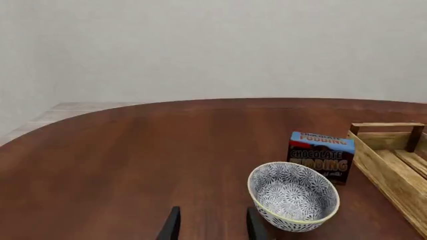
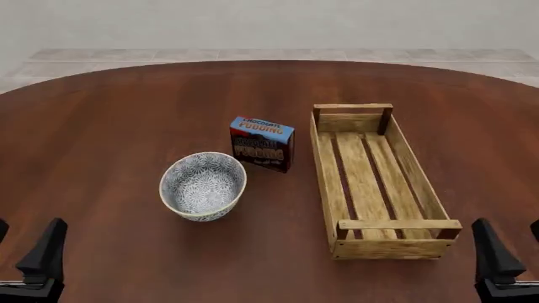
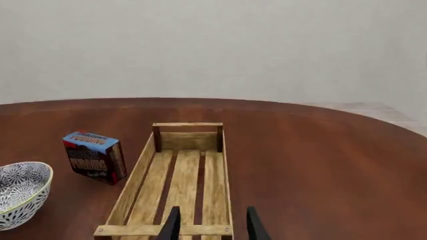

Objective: Pick up the bowl on the left and put it in the tray.

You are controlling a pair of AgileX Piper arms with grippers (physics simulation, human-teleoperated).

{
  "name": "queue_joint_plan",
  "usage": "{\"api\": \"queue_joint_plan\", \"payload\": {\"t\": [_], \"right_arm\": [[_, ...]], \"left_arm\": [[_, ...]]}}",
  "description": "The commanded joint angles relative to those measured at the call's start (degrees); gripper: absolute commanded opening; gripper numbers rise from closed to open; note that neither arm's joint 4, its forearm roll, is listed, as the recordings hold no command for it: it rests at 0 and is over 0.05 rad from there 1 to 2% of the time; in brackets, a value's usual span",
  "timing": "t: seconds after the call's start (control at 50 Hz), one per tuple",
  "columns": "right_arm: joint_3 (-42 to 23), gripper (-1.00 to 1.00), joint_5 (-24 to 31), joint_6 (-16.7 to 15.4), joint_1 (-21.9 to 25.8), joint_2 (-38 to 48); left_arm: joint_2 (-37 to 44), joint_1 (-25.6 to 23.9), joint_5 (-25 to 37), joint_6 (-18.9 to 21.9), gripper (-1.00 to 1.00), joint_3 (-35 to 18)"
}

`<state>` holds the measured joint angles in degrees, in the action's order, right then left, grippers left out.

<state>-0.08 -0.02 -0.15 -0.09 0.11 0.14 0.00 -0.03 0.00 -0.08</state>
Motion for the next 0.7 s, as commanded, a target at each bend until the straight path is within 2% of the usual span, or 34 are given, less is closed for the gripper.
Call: {"api": "queue_joint_plan", "payload": {"t": [0.02, 0.12, 0.16, 0.2, 0.22, 0.24, 0.26, 0.4, 0.44, 0.58, 0.66, 0.7], "right_arm": [[0.0, 1.00, 0.0, -0.8, -0.6, 0.6], [0.0, 1.00, 0.2, -1.1, -0.3, 0.5], [0.0, 1.00, 0.2, -3.3, -1.2, 0.1], [0.0, 1.00, 0.3, -6.9, -2.9, 0.7], [0.0, 1.00, 0.3, -9.7, -4.9, 0.2], [0.0, 1.00, 0.3, -10.3, -4.3, 0.2], [0.1, 1.00, 0.3, -12.2, -5.4, 0.7], [-0.2, 1.00, 0.3, -12.1, -5.0, 0.0], [-0.4, 1.00, 0.5, -13.5, -6.0, 0.0], [-2.5, 1.00, 2.5, -13.2, -4.5, 0.1], [-3.0, 1.00, 0.6, -13.9, -3.6, 3.7], [-3.2, 1.00, -1.9, -14.3, -1.6, 8.1]], "left_arm": [[0.3, 0.0, -0.1, 0.0, 1.00, -0.2], [0.3, 0.0, -0.1, 0.0, 1.00, -0.2], [0.3, 0.0, -0.1, 0.0, 1.00, -0.2], [0.3, 0.0, -0.1, 0.0, 1.00, -0.2], [0.3, 0.0, -0.1, 0.0, 1.00, -0.2], [0.3, 0.0, -0.1, 0.0, 1.00, -0.2], [0.3, 0.0, -0.1, 0.0, 1.00, -0.2], [0.3, 0.0, -0.1, 0.0, 1.00, -0.2], [0.3, 0.0, -0.1, 0.0, 1.00, -0.2], [0.3, 0.0, -0.1, 0.0, 1.00, -0.2], [0.3, 0.0, -0.1, 0.0, 1.00, -0.2], [0.3, 0.0, -0.1, 0.0, 1.00, -0.2]]}}
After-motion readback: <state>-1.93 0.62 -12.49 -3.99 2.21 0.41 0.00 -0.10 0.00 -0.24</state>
